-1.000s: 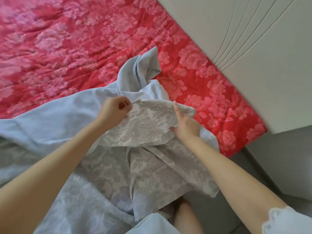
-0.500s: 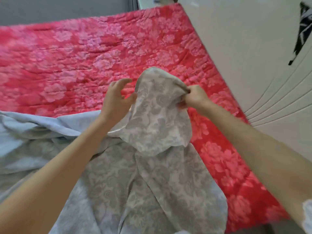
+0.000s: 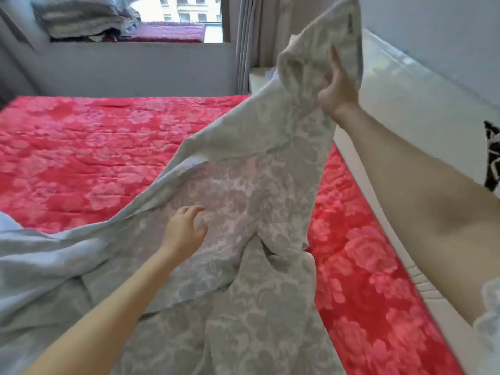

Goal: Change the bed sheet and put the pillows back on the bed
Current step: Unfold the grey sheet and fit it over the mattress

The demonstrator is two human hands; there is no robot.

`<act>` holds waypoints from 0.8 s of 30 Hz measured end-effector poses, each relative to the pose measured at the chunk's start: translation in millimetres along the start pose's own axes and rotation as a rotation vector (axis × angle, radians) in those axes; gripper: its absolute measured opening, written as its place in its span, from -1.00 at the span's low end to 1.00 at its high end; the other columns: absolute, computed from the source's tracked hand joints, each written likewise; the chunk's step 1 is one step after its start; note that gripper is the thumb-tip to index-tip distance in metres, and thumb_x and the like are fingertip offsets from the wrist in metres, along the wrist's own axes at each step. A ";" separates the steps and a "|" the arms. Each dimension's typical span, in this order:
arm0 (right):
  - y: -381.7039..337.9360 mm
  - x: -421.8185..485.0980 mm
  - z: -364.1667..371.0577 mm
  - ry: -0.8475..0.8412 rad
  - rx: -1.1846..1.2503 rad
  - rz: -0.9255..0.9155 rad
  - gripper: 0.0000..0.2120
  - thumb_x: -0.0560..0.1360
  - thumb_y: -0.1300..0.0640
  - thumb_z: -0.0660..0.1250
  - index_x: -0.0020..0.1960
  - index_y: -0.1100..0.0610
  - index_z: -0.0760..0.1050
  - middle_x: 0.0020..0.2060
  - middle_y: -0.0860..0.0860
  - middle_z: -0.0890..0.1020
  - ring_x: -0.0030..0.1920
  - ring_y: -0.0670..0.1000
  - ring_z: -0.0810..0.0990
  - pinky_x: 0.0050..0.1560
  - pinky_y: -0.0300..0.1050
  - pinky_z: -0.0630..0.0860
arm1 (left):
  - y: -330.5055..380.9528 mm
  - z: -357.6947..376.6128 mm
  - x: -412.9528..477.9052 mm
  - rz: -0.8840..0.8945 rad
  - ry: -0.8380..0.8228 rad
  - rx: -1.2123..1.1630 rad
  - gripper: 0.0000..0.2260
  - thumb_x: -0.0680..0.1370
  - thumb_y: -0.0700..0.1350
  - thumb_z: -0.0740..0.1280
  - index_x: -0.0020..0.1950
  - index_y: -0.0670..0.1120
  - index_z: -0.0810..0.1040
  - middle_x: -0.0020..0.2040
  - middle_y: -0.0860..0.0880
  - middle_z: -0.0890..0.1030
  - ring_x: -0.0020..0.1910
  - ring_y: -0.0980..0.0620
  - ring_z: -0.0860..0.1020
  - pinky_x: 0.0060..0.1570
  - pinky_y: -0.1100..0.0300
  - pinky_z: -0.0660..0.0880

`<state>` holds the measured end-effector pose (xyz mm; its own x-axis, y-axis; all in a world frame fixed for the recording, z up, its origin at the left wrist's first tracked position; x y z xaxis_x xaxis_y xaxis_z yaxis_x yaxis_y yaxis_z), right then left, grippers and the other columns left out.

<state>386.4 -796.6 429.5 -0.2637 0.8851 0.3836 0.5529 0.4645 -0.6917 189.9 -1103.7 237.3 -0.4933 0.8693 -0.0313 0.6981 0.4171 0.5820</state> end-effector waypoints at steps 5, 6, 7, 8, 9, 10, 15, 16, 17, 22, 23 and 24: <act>186.2 -181.0 66.8 -0.495 -0.411 0.325 -0.75 0.47 0.10 0.32 0.07 0.18 0.62 0.05 0.23 0.64 0.09 0.21 0.59 0.02 -0.03 0.49 | -43.5 87.3 -40.3 -0.135 -0.205 0.119 -0.63 0.52 -0.18 0.32 0.33 -0.14 0.46 0.30 -0.18 0.46 0.27 -0.16 0.43 0.22 0.10 0.31; 221.6 -229.9 73.5 -0.590 -0.450 0.407 -0.79 0.44 0.13 0.33 -0.01 0.21 0.63 -0.01 0.22 0.66 0.06 0.20 0.61 -0.01 -0.04 0.50 | -51.2 107.3 -53.4 -0.155 -0.261 0.146 -0.63 0.53 -0.16 0.31 0.34 -0.13 0.44 0.30 -0.18 0.45 0.28 -0.16 0.42 0.22 0.10 0.32; 253.7 -277.8 76.9 -0.674 -0.492 0.482 -0.82 0.42 0.15 0.33 -0.07 0.21 0.63 -0.05 0.21 0.67 0.03 0.19 0.62 -0.04 -0.07 0.50 | -56.9 126.5 -68.0 -0.165 -0.317 0.168 -0.63 0.54 -0.15 0.29 0.35 -0.12 0.43 0.31 -0.17 0.44 0.29 -0.15 0.41 0.22 0.11 0.32; 282.6 -327.6 78.8 -0.761 -0.526 0.561 -0.84 0.41 0.13 0.32 -0.11 0.20 0.62 -0.08 0.18 0.67 0.01 0.18 0.63 -0.08 -0.11 0.50 | -61.4 145.1 -83.1 -0.163 -0.371 0.184 -0.63 0.55 -0.13 0.28 0.36 -0.12 0.42 0.32 -0.15 0.43 0.30 -0.13 0.41 0.21 0.12 0.32; 308.4 -381.1 79.0 -0.845 -0.547 0.644 -0.83 0.40 0.09 0.33 -0.13 0.19 0.60 -0.13 0.16 0.66 -0.02 0.16 0.63 -0.12 -0.13 0.48 | -64.3 162.0 -97.8 -0.154 -0.412 0.196 -0.64 0.56 -0.11 0.28 0.36 -0.11 0.41 0.32 -0.14 0.43 0.30 -0.11 0.41 0.21 0.14 0.32; 328.6 -437.2 77.6 -0.935 -0.552 0.741 -0.80 0.39 0.02 0.33 -0.19 0.16 0.55 -0.23 0.12 0.63 -0.09 0.14 0.61 -0.17 -0.14 0.44 | -68.0 177.2 -111.5 -0.152 -0.443 0.201 -0.64 0.56 -0.10 0.27 0.36 -0.10 0.41 0.33 -0.12 0.43 0.29 -0.09 0.41 0.20 0.16 0.31; 371.8 -620.1 66.2 -0.872 -0.429 1.019 -0.76 0.42 -0.07 0.32 -0.15 0.10 0.42 -0.16 0.07 0.60 -0.04 0.15 0.60 -0.18 -0.11 0.38 | -69.8 233.8 -166.7 -0.127 -0.548 0.233 -0.64 0.59 -0.08 0.25 0.37 -0.10 0.40 0.34 -0.09 0.44 0.29 -0.06 0.43 0.18 0.19 0.33; 373.1 -632.6 63.4 -0.777 -0.387 1.053 -0.78 0.46 -0.05 0.31 -0.13 0.10 0.40 -0.13 0.07 0.60 -0.02 0.15 0.60 -0.17 -0.09 0.37 | -66.5 242.1 -174.3 -0.115 -0.561 0.233 -0.64 0.60 -0.06 0.24 0.38 -0.09 0.39 0.34 -0.08 0.43 0.27 -0.05 0.44 0.17 0.19 0.34; 372.3 -640.9 61.5 -0.716 -0.347 1.091 -0.79 0.48 -0.03 0.31 -0.13 0.09 0.38 -0.14 0.06 0.59 -0.03 0.14 0.59 -0.18 -0.10 0.36 | -62.0 248.7 -180.6 -0.105 -0.572 0.228 -0.65 0.60 -0.06 0.23 0.38 -0.09 0.38 0.34 -0.07 0.42 0.26 -0.04 0.44 0.17 0.20 0.35; 351.1 -643.2 32.1 -0.544 -0.314 1.080 -0.75 0.48 0.10 0.26 -0.33 0.09 0.30 -0.32 0.03 0.50 -0.25 0.11 0.47 -0.28 -0.11 0.27 | -25.1 267.3 -198.6 0.037 -0.579 0.246 -0.69 0.60 -0.08 0.24 0.34 -0.08 0.44 0.30 -0.07 0.46 0.21 -0.05 0.47 0.16 0.18 0.37; 340.7 -639.0 13.7 -0.443 -0.301 1.048 -0.78 0.48 0.14 0.25 -0.31 0.11 0.30 -0.34 0.04 0.47 -0.26 0.13 0.45 -0.29 -0.09 0.25 | -14.2 267.5 -201.7 0.075 -0.576 0.243 -0.70 0.60 -0.09 0.24 0.33 -0.08 0.45 0.29 -0.07 0.47 0.20 -0.05 0.47 0.14 0.18 0.38; 329.6 -635.6 -10.9 -0.326 -0.288 1.028 -0.80 0.49 0.18 0.24 -0.28 0.14 0.30 -0.34 0.06 0.46 -0.26 0.14 0.44 -0.28 -0.07 0.24 | -3.1 267.6 -205.1 0.110 -0.579 0.234 -0.70 0.60 -0.10 0.25 0.32 -0.09 0.45 0.28 -0.07 0.47 0.20 -0.05 0.47 0.13 0.18 0.38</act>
<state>744.8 -1206.4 -35.6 0.2537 0.8292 -0.4980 0.7786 -0.4805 -0.4036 427.7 -1212.3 24.5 -0.0976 0.8857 -0.4538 0.8562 0.3072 0.4155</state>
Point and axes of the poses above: each hand's wrist, its own x-axis towards the middle knuckle, its own z-axis out of the palm, y = z × x, the point moved 8 cm from there along x, towards the middle knuckle
